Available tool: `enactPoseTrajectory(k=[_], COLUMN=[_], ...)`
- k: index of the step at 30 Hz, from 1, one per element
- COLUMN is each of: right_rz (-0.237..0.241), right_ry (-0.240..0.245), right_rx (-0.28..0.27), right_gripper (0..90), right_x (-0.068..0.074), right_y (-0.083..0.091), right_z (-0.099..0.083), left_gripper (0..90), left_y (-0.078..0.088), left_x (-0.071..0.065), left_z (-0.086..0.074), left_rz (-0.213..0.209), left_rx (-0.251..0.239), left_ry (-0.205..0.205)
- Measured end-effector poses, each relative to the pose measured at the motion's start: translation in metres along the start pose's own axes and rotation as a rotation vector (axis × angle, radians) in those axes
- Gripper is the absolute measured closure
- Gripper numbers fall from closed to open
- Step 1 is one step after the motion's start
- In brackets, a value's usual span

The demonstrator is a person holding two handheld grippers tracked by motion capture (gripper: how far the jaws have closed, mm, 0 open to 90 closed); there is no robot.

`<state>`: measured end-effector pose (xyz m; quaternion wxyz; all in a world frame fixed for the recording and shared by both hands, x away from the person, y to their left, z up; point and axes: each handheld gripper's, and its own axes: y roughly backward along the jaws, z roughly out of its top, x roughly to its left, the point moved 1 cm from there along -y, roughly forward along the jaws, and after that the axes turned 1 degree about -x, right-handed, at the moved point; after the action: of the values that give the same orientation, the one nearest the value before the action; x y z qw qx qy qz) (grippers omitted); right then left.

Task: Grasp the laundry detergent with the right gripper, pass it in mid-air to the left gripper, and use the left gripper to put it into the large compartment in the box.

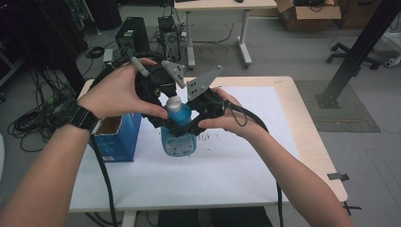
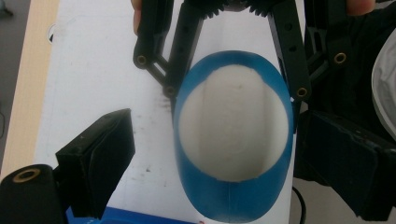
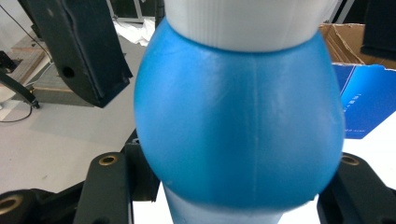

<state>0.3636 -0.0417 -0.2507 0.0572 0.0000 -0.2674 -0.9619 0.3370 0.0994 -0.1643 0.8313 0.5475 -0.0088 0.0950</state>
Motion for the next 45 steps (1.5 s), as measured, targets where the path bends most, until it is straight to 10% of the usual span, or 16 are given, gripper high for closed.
enactPoseTrajectory(k=[45], right_rz=[-0.009], right_ry=[0.005], right_rx=[0.003], right_gripper=[42.7], right_x=[0.0021], right_y=[0.0013], right_z=[-0.0044], left_gripper=[26.7], left_y=[-0.0075], left_x=[-0.0008], left_z=[0.0075], left_rz=[-0.043], left_rx=[0.048], left_ry=[-0.003])
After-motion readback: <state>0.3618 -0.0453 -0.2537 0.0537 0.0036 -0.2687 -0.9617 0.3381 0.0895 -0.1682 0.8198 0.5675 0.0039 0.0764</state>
